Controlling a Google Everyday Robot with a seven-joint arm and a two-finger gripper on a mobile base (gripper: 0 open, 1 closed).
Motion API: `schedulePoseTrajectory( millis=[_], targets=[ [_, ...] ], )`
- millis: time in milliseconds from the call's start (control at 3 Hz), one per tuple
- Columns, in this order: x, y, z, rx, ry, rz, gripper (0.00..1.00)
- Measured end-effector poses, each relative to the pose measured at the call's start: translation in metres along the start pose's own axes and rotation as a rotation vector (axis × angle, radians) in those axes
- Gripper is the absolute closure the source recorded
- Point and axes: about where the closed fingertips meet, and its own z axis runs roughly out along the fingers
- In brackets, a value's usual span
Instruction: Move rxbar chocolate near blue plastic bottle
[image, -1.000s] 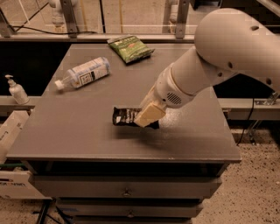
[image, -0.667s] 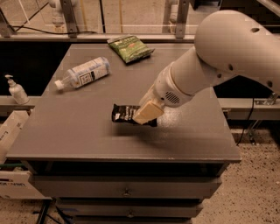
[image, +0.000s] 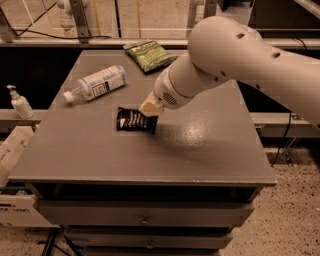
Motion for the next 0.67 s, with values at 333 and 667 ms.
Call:
schedulePoseTrajectory(
  millis=[333,667],
  targets=[
    [-0.020,-0.026,0.027,0.023,-0.015,0.015,1.00],
    [-0.041,-0.047,0.044,0.038,-0.039,0.025,1.00]
  ],
)
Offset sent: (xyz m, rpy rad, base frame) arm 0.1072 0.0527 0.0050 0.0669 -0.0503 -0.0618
